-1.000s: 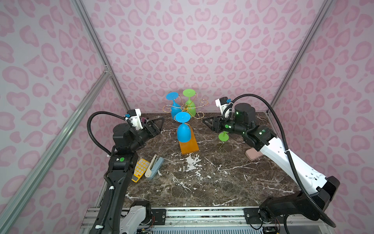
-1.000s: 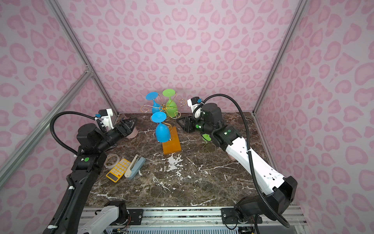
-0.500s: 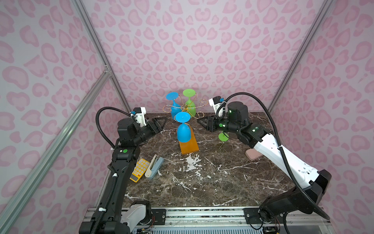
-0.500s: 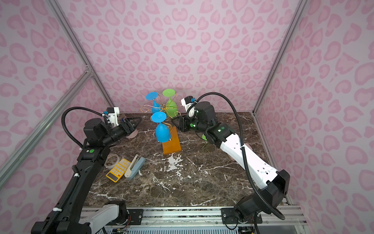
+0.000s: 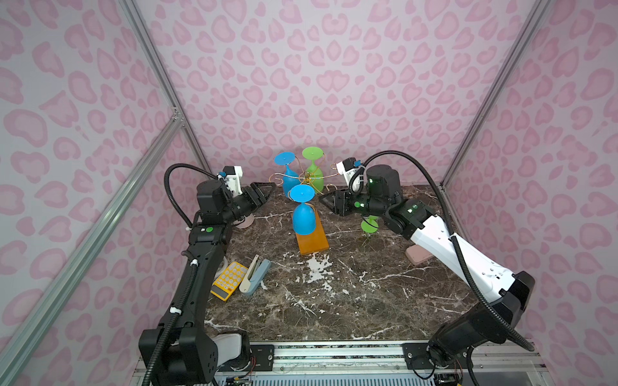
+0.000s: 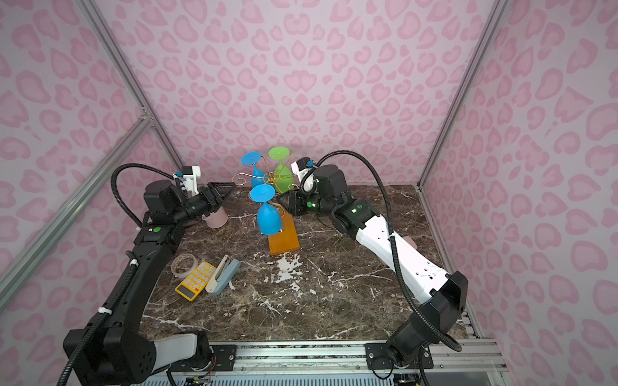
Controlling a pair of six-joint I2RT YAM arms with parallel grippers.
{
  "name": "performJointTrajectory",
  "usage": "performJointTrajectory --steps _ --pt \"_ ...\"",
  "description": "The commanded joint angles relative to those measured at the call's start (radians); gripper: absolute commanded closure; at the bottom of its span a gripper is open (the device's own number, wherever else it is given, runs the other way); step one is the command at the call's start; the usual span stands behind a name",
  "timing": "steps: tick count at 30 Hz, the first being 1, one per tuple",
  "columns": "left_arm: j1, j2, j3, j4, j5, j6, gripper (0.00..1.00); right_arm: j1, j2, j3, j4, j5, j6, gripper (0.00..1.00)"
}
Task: Take the wine glass off the wine glass rack
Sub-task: Pick up the wine glass from the wine glass rack.
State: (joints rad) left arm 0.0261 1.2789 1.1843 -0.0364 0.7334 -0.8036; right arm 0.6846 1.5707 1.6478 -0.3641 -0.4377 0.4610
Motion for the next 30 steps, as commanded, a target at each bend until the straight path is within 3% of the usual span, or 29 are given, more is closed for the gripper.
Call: performJointTrajectory --steps 1,30 --pt "0.002 0.028 0.034 0.05 0.039 -0.014 0.39 0.003 0.011 0.001 0.012 -0.008 0.008 0.59" --pt "0.001 0.203 0.154 0.084 0.066 -0.055 0.56 0.002 -0.006 -0.023 0.043 -0.002 0.014 0.59"
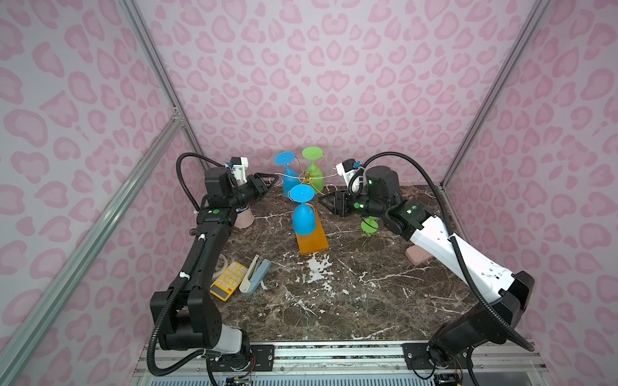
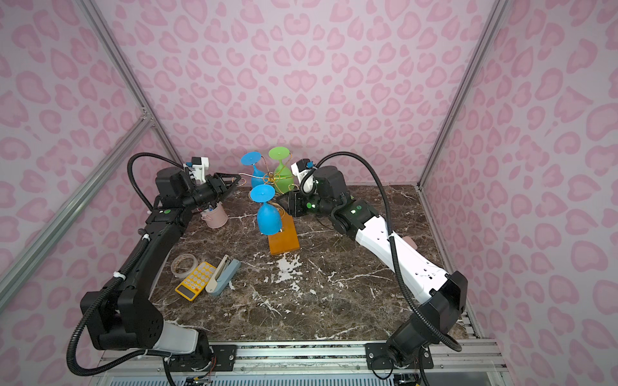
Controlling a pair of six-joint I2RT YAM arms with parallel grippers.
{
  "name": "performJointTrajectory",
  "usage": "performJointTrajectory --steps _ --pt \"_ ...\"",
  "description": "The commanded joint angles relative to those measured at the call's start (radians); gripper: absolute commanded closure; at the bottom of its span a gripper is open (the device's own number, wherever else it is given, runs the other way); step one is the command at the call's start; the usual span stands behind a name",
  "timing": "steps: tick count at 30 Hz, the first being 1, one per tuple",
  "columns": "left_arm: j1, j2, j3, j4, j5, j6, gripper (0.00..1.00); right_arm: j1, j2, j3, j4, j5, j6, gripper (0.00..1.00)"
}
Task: Take the wine glass off the wine glass rack
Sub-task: Pick up the wine glass from the wine glass rack.
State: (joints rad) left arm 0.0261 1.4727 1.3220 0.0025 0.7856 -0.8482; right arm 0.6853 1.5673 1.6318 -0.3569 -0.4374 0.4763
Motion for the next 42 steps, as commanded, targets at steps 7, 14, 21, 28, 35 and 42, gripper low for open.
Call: performJointTrajectory --steps 7,14,21,28,35,42 --pt "0.002 0.028 0.017 0.049 0.02 -0.021 0.62 0.002 -0.006 -0.009 0.038 -0.003 0.003 0.59" --pt "0.002 0.042 0.018 0.065 0.027 -0.038 0.68 0.003 0.001 -0.013 0.053 -0.009 0.029 0.59" --pt "0.002 0.051 0.046 0.068 0.032 -0.046 0.69 -0.004 0.029 -0.016 0.135 -0.071 0.139 0.59" --pt "0.002 0.057 0.05 0.071 0.041 -0.051 0.72 -0.01 0.052 -0.041 0.204 -0.084 0.231 0.61" --pt "0.001 0.059 0.049 0.074 0.046 -0.051 0.73 -0.018 0.048 -0.093 0.319 -0.102 0.323 0.61" --pt "0.001 0.061 0.049 0.077 0.052 -0.055 0.74 -0.029 0.057 -0.125 0.404 -0.122 0.4 0.62"
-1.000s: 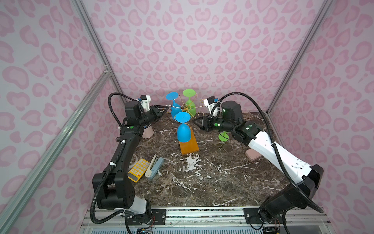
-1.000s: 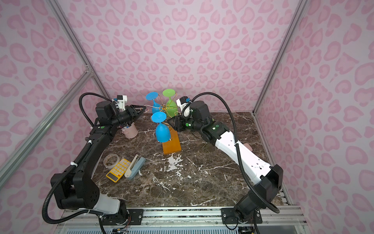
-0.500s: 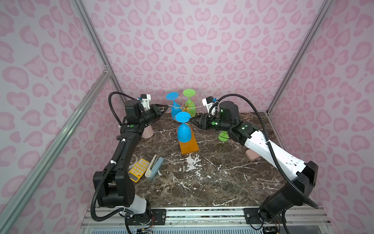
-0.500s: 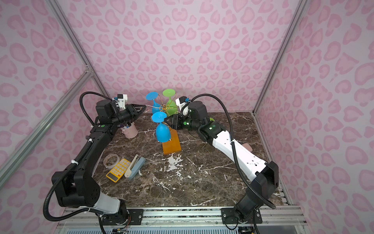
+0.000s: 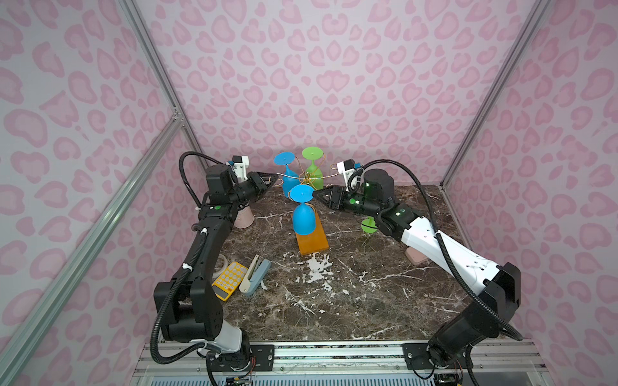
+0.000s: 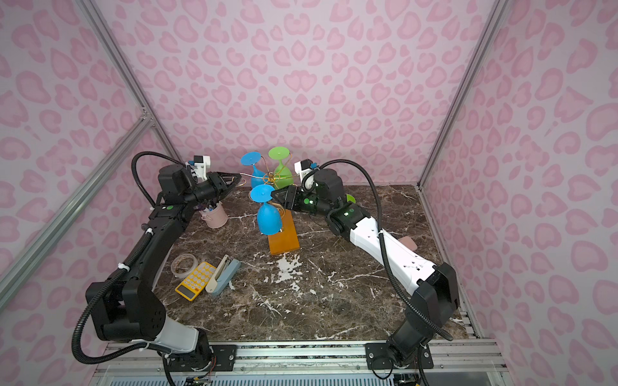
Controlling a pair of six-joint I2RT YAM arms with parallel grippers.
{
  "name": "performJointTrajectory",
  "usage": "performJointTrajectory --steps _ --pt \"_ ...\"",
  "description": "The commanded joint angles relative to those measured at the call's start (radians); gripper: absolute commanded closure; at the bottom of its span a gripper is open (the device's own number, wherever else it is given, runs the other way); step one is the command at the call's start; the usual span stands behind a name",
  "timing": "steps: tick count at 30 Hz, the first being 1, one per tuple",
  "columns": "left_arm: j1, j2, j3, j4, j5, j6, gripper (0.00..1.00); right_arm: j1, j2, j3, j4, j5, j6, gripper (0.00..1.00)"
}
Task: Take the wine glass off the wine glass rack
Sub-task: Pick up the wine glass from the wine glass rack.
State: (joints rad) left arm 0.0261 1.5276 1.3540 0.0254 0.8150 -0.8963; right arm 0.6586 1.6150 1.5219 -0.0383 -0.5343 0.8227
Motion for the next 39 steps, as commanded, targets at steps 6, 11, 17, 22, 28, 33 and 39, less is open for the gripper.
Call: performJointTrajectory --steps 6,11,17,22,28,33,39 --pt "0.002 0.01 0.018 0.055 0.027 -0.009 0.75 -0.01 0.027 -0.027 0.132 -0.04 0.106 0.64" --pt "0.002 0.012 0.019 0.061 0.03 -0.011 0.75 -0.008 0.044 -0.022 0.146 -0.053 0.122 0.65" --pt "0.002 0.015 0.018 0.062 0.033 -0.011 0.75 -0.007 0.06 -0.019 0.161 -0.061 0.136 0.66" --pt "0.002 0.016 0.019 0.062 0.035 -0.012 0.75 -0.005 0.066 -0.014 0.164 -0.067 0.14 0.7" --pt "0.001 0.017 0.018 0.063 0.036 -0.015 0.75 -0.004 0.069 -0.019 0.173 -0.075 0.147 0.81" --pt "0.002 0.017 0.019 0.064 0.039 -0.014 0.75 -0.004 0.074 -0.019 0.185 -0.076 0.156 0.9" --pt "0.002 0.017 0.018 0.064 0.041 -0.015 0.75 -0.004 0.081 -0.021 0.209 -0.077 0.177 0.97"
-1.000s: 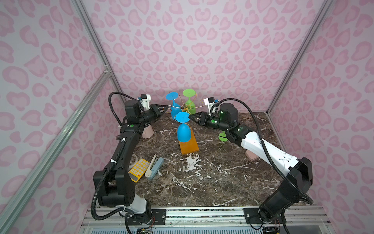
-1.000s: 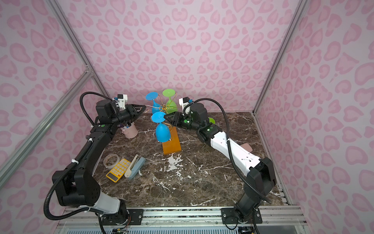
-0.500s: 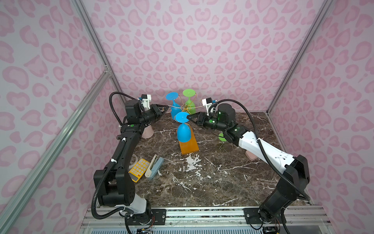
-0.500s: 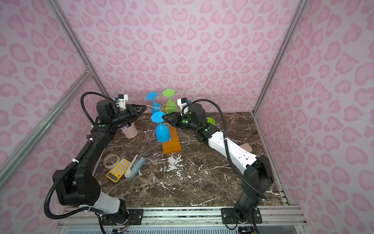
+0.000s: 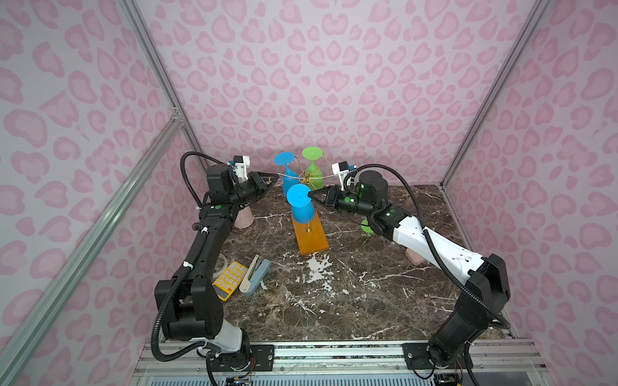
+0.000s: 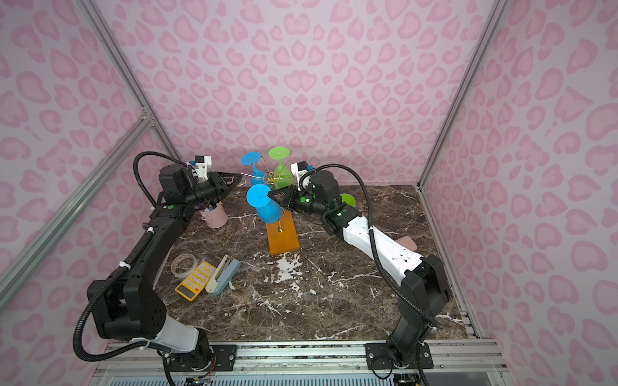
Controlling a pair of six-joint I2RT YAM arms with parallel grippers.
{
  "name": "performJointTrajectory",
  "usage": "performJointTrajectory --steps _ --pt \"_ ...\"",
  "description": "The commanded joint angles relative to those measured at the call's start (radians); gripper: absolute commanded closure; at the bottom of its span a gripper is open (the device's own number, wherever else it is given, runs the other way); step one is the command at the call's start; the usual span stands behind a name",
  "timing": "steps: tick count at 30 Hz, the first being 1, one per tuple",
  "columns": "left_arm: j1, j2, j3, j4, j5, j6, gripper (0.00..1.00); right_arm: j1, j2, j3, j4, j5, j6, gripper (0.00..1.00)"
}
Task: Take the wine glass off the wine glass rack
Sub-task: Pick up the wine glass from the wine glass rack.
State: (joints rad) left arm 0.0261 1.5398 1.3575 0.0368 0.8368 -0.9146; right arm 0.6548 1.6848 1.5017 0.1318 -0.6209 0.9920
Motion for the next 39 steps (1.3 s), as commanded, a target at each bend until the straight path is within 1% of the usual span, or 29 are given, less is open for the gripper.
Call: performJointTrajectory --steps 1,6,14,21,29,39 --pt "0.002 0.005 0.015 0.052 0.02 0.003 0.75 0.0 0.012 -0.001 0.044 0.01 0.012 0.98" --pt "0.002 0.008 0.014 0.054 0.022 0.001 0.75 -0.004 0.023 0.003 0.058 0.005 0.037 1.0" --pt "0.002 0.006 0.015 0.055 0.025 0.0 0.75 -0.012 0.017 -0.005 0.085 0.016 0.064 1.0" --pt "0.002 0.01 0.015 0.058 0.028 -0.003 0.75 -0.023 0.036 0.008 0.13 -0.002 0.106 1.0" --pt "0.003 0.01 0.017 0.057 0.03 -0.003 0.75 -0.023 0.067 0.049 0.14 -0.001 0.118 1.0" --pt "0.003 0.011 0.017 0.06 0.036 -0.003 0.75 -0.024 0.064 0.049 0.163 0.012 0.131 1.0"
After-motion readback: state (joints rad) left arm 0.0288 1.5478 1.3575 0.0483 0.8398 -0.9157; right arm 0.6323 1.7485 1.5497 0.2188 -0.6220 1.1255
